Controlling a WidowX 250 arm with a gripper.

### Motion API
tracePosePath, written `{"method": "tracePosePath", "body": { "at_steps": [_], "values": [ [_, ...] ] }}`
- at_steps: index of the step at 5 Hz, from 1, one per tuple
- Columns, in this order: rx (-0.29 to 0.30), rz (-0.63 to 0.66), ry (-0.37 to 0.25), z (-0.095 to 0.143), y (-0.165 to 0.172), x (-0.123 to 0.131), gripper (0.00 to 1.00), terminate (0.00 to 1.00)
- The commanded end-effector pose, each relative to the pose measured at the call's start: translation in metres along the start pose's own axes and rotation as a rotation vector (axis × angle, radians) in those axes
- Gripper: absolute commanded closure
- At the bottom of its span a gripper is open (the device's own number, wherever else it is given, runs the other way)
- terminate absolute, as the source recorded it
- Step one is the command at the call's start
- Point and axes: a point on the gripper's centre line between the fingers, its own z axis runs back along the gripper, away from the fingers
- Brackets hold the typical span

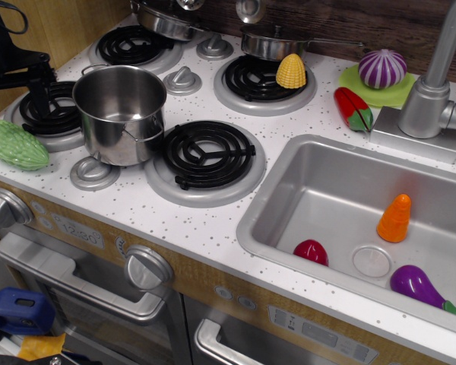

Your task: Put green squash in pot or pan

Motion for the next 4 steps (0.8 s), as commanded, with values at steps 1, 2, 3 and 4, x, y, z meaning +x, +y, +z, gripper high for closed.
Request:
{"method": "tracePosePath", "body": {
  "at_steps": [1,2,3,4],
  "values": [
    [0.000,0.070,-0.075,0.008,0.012,0.008,0.00,0.00],
    [0.012,0.088,-0.096,0.002,0.020,0.008,0.00,0.00],
    [0.014,0.125,-0.090,-0.001,0.027,0.006,0.00,0.00],
    [-0.001,0.164,-0.104,-0.010,0.029,0.002,0.00,0.00]
  ]
}}
